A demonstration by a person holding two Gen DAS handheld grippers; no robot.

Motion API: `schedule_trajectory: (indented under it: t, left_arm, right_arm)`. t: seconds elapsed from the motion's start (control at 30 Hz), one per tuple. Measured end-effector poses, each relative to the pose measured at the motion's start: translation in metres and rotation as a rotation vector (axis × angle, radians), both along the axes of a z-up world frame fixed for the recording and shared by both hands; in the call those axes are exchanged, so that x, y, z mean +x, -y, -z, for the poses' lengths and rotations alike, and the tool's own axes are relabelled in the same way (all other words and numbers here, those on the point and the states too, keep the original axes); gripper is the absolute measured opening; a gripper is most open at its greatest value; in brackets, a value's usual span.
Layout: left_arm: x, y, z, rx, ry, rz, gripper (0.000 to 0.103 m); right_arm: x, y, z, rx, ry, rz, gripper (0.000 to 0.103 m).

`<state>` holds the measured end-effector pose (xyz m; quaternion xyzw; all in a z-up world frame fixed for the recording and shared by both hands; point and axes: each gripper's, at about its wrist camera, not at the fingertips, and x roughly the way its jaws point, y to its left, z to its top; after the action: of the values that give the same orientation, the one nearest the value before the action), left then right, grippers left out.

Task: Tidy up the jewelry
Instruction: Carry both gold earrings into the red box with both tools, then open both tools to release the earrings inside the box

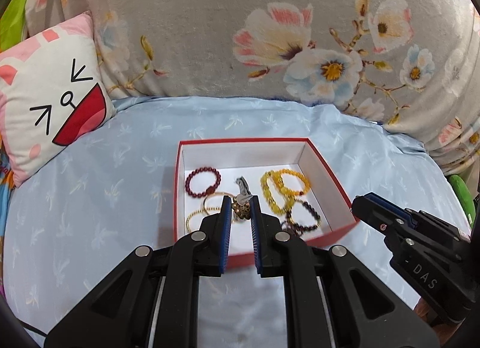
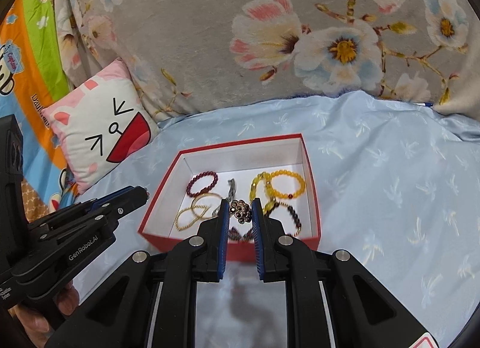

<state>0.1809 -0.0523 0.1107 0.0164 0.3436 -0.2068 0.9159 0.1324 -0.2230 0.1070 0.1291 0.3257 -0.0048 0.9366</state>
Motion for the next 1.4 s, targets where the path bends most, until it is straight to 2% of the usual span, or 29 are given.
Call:
schedule_trajectory:
  t: [0.43,0.7,1.23,1.27,1.3,1.33,1.4]
  left_arm:
    - [0.058,0.025,0.030,0.036,-0.044,-0.020,0.013]
    - [0.075,0.025,0.049,0.054,-0.065,-0.034,0.013]
    - [0.090,0.029,0.059,0.065,-0.075,-0.051,0.014]
    - [0.089,0.029,0.059,0.067,-0.070,-0.054,0.019]
    - [0.089,0.029,0.059,0.073,-0.065,-0.062,0.029]
    - [0.088,0.028,0.058,0.075,-0.059,-0.066,0.033]
    - [0.087,0.027,0.058,0.078,-0.055,-0.075,0.040]
  right_arm:
    - [0.063,0.007,0.032,-0.015,-0.064,0.002,0.014]
    - [0.079,0.008,0.045,-0.021,-0.084,0.001,0.014]
    - [0.101,0.001,0.059,-0.051,-0.121,-0.016,0.015]
    - [0.101,0.000,0.059,-0.056,-0.119,-0.016,0.017]
    - [0.101,-0.001,0.059,-0.058,-0.119,-0.013,0.019]
    - [0.100,0.000,0.059,-0.054,-0.117,-0.007,0.020]
    - [0.098,0.002,0.058,-0.044,-0.116,0.001,0.029]
